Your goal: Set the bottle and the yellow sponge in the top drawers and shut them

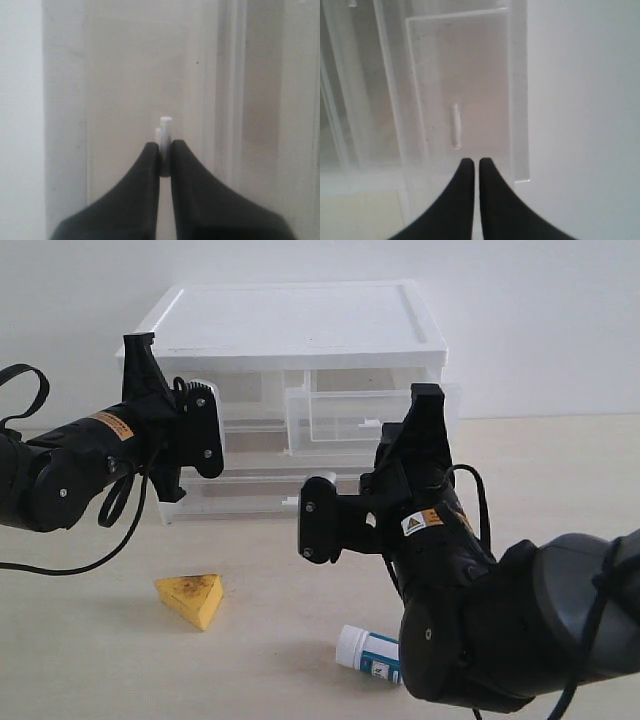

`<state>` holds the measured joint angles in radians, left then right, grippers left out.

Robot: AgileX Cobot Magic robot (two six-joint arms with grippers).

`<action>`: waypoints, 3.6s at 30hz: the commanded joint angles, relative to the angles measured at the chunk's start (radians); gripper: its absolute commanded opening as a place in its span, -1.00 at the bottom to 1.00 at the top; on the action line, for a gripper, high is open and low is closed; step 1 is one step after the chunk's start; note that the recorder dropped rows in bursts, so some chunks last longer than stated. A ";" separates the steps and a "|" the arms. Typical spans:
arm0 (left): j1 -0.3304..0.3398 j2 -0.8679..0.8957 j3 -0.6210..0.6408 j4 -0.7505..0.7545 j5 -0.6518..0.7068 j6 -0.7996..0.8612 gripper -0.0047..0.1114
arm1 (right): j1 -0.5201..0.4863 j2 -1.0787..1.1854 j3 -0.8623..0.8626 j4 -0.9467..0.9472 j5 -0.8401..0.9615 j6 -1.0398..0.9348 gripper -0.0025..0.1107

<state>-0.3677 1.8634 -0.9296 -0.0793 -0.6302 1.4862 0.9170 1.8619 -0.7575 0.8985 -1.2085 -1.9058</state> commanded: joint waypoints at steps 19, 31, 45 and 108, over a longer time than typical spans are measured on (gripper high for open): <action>0.018 0.011 -0.031 -0.029 -0.118 -0.014 -0.85 | 0.000 -0.106 0.000 0.011 0.028 0.126 -0.34; 0.018 0.011 -0.031 -0.029 -0.137 -0.014 -0.85 | -0.071 0.034 -0.001 -0.133 -0.013 0.077 -0.34; 0.018 0.011 -0.031 -0.029 -0.141 -0.014 -0.85 | -0.071 0.084 -0.055 -0.160 -0.013 0.163 -0.34; 0.018 0.011 -0.031 -0.029 -0.148 -0.014 -0.85 | -0.120 0.085 -0.114 -0.135 -0.013 0.080 -0.96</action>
<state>-0.3677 1.8687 -0.9265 -0.0754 -0.6572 1.4844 0.8017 1.9583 -0.8615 0.7448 -1.1554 -1.8228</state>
